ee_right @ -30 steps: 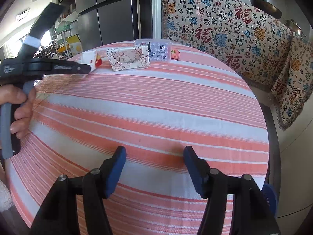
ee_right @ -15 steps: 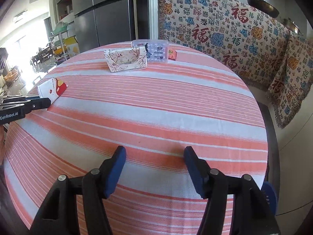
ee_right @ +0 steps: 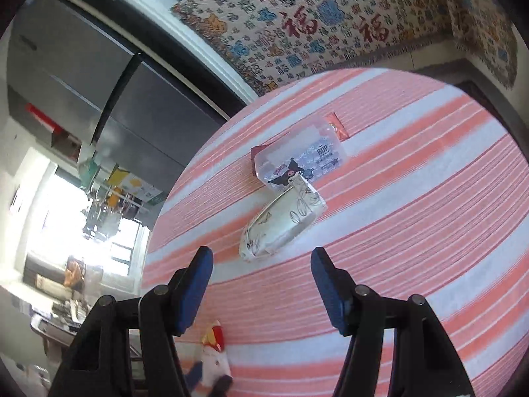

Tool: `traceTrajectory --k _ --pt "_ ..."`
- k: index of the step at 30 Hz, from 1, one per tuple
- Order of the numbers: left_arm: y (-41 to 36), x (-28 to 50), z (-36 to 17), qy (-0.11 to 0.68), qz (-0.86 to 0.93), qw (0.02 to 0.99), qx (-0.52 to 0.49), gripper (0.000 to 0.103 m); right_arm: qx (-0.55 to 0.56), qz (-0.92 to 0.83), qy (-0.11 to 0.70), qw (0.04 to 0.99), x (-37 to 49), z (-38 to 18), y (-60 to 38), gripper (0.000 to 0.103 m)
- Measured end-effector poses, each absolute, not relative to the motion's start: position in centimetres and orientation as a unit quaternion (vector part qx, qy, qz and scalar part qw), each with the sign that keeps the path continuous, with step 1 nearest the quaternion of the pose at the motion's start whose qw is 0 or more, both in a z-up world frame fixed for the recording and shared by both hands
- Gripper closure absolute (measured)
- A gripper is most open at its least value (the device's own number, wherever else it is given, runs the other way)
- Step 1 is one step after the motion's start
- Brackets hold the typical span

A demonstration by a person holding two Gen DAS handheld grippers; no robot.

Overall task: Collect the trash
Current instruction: 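Grasp and lift the red-and-yellow paper wrapper with the left tool while the right tool reaches the tissue pack, then grasp the paper wrapper with the left tool while the right tool grasps the floral tissue pack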

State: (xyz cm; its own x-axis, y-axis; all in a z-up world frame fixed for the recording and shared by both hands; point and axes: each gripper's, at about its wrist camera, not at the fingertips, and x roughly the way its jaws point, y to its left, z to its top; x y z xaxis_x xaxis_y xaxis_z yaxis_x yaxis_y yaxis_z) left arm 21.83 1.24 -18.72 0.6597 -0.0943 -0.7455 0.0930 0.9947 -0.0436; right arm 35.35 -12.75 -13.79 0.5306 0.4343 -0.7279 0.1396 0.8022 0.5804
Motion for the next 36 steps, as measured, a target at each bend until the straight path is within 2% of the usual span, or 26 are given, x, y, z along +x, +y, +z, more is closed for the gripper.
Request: traceTrajectory --k 3,5,6,7,10,14,18,21,23,25,26,31,36 --pt "1.5 22.1 -18.7 0.411 -0.051 0.91 -0.005 0.065 0.337 0.064 0.496 0.798 37.1 -15.9 -12.1 0.04" --pt "1.9 22.3 -18.8 0.415 -0.053 0.908 -0.015 0.065 0.345 0.054 0.504 0.79 37.5 -16.9 -11.9 0.053" --pt "2.1 22.4 -18.8 0.417 -0.054 0.907 -0.021 0.065 0.343 0.059 0.508 0.788 37.6 -17.3 -11.9 0.073" --pt "2.2 22.3 -18.7 0.418 -0.055 0.906 -0.025 0.065 0.337 0.074 0.513 0.786 37.5 -17.4 -11.9 0.081" --pt "2.5 22.2 -18.5 0.418 -0.057 0.906 -0.031 0.066 0.294 0.108 0.521 0.794 36.3 -16.7 -12.4 0.09" --pt "2.3 22.2 -18.6 0.421 -0.062 0.904 -0.031 0.066 0.274 0.155 0.548 0.775 33.4 -16.8 -15.7 0.091" --pt "1.6 22.2 -18.8 0.424 -0.062 0.903 -0.021 0.066 0.24 0.115 0.563 0.783 31.9 -17.4 -20.6 0.091" --pt "1.1 22.2 -19.0 0.426 -0.063 0.903 -0.014 0.066 0.219 0.085 0.56 0.795 31.2 -17.5 -23.3 0.088" --pt "0.9 22.1 -19.2 0.427 -0.062 0.902 -0.009 0.066 0.206 0.069 0.558 0.801 30.7 -17.5 -24.5 0.081" --pt "0.9 22.1 -19.3 0.429 -0.061 0.901 -0.008 0.066 0.159 0.056 0.544 0.822 30.0 -16.9 -25.0 0.045" --pt "0.9 22.1 -19.4 0.43 -0.06 0.901 -0.008 0.066 0.123 0.053 0.533 0.836 29.5 -16.6 -24.5 0.039" --pt "0.8 22.3 -19.4 0.43 -0.062 0.901 -0.013 0.066 -0.002 0.114 0.501 0.858 27.4 -16.6 -17.6 0.037" --pt "1.0 21.8 -19.5 0.43 -0.064 0.9 -0.01 0.066 -0.066 0.105 0.459 0.88 27.9 -17.4 -13.0 0.038"
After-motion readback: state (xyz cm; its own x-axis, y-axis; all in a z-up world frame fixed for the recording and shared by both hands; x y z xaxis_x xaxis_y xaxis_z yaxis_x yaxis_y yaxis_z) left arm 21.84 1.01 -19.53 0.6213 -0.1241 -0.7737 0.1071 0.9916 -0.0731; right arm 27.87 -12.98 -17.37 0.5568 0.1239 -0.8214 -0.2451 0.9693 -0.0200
